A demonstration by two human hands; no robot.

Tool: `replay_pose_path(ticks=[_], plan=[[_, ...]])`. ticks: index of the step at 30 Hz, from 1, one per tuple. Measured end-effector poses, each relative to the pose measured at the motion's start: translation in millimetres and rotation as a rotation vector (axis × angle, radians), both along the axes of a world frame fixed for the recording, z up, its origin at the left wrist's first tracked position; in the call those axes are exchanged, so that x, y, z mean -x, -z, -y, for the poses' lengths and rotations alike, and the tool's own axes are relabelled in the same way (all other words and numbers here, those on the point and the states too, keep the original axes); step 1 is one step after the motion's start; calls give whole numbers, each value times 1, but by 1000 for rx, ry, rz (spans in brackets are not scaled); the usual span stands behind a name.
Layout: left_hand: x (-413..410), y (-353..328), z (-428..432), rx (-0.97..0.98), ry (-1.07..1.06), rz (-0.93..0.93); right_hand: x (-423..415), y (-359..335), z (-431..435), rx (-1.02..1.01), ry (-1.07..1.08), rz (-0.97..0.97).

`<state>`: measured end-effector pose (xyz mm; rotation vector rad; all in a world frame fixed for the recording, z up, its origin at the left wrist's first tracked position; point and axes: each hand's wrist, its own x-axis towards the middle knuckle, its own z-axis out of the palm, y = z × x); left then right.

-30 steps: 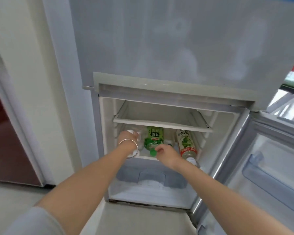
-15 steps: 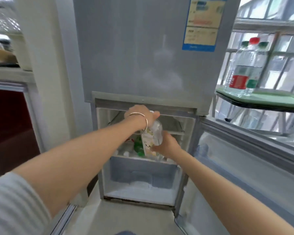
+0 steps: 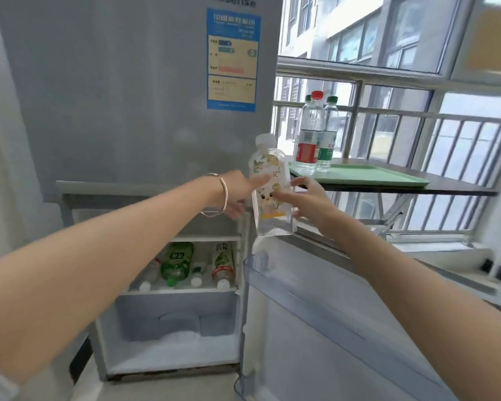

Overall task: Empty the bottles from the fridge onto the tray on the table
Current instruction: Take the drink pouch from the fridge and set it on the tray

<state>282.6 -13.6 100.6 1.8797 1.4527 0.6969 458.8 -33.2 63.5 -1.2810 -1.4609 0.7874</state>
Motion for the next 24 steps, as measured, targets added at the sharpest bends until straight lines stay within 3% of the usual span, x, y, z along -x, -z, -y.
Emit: replay_pose_path(ticks=[4, 7, 12, 19, 24], plan=[[-46, -3, -23, 3, 121, 182, -36, -25, -15, -121, 80, -62], [-89, -20, -44, -189, 145, 167, -67, -48, -39, -196, 122, -70], [-155, -38, -97, -451, 17, 143, -105, -70, -93, -252, 266, 107], [-209, -19, -169, -501, -8, -44, -145, -60, -160, -158, 388, 113], [-221, 1, -196, -445, 84, 10, -159, -42, -188, -125, 438, 100]])
